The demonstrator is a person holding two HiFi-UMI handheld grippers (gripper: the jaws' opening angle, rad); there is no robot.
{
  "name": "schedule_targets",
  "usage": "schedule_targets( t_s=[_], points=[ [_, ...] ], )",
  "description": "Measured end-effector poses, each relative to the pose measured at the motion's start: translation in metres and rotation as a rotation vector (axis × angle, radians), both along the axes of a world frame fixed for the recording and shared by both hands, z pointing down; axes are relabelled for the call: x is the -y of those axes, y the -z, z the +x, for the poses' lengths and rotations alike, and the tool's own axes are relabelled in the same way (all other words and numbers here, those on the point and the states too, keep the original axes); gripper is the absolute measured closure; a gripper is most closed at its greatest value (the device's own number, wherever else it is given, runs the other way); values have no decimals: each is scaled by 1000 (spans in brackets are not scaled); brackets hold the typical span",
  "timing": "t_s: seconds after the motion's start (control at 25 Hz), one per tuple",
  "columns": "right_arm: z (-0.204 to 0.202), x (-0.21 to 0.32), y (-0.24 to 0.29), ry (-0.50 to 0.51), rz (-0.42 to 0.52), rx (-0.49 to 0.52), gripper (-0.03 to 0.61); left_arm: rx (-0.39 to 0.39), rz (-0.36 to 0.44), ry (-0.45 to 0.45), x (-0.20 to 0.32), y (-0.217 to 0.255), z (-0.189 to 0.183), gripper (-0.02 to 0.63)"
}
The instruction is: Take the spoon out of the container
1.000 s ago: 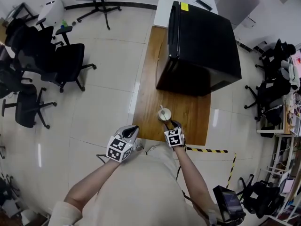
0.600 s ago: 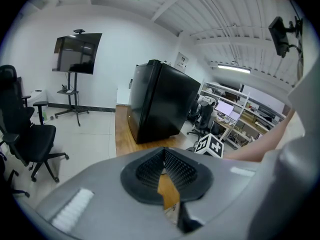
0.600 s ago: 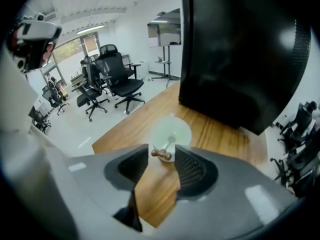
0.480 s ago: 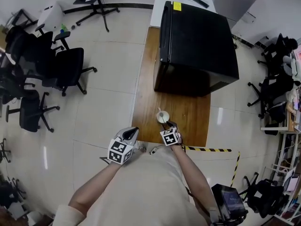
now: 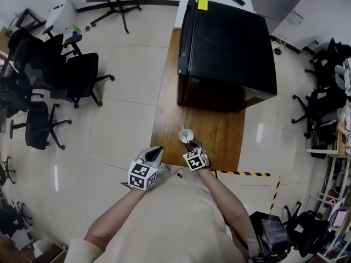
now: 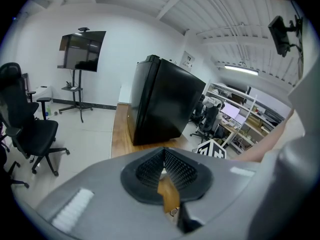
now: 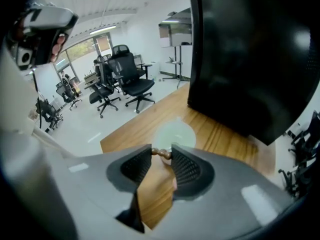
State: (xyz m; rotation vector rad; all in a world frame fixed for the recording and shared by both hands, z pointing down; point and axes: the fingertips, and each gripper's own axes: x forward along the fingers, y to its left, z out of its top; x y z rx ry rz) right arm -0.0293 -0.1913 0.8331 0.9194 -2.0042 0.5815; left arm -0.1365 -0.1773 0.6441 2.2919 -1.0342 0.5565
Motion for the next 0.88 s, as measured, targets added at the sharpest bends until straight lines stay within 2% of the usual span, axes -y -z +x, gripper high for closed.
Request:
schedule_targets(
  t_s=[0.12, 0.24, 0.44, 0.64, 0.88],
  points=[
    [2, 2, 17, 3, 5, 52, 454, -4, -4, 5, 3, 0, 11, 612],
    [9, 3, 45, -15, 6, 150, 454, -9, -6, -10, 6, 0, 28, 612],
    [40, -1, 104, -26, 75, 253, 454, -11, 4, -20, 13, 1, 49, 612],
    [85, 2, 128, -40, 135, 257, 454, -10, 6, -20, 16, -1, 68, 612],
    [131, 21, 78, -19, 131, 158, 454, 4, 27, -25, 23, 1, 87, 612]
  ],
)
